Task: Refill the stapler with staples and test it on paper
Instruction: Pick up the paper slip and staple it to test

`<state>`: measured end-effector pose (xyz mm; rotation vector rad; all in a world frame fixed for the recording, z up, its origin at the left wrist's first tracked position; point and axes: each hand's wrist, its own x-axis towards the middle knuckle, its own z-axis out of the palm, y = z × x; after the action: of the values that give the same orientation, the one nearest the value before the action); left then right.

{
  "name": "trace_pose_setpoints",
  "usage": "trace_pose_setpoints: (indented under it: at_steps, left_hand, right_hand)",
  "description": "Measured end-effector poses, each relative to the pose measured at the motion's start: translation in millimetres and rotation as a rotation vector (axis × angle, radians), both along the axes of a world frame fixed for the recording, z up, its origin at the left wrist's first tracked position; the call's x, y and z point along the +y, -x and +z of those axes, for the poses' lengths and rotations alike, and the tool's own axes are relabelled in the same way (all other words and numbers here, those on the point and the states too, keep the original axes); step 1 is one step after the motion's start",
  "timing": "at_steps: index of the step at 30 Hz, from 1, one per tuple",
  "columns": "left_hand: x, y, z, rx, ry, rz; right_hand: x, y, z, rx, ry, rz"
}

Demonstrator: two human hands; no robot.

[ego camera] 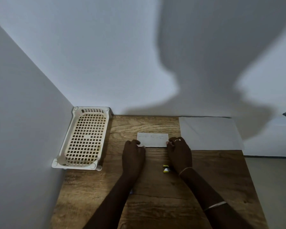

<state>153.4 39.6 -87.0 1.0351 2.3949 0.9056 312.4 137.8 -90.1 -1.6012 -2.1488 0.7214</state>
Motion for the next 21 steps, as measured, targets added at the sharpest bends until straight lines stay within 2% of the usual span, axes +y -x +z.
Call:
trace_pose_setpoints:
  at_steps: [3, 7, 12, 21]
  left_hand:
    - [-7, -5, -4, 0.181, 0.115, -0.311]
    - [-7, -3, -17, 0.327, 0.37, -0.567]
    - [-1, 4, -34, 0.375, 0.423, -0.629]
    - [50, 32, -40, 0.405, 0.379, -0.652]
  right_hand:
    - [-14, -4, -6, -0.091, -0.102, 0.192]
    - [-21, -2, -20, -0.316, -0.04, 0.371]
    - [-13, 2, -30, -0.415, -0.002, 0.43]
    - [30, 26, -27, -0.356, 0.002, 0.394]
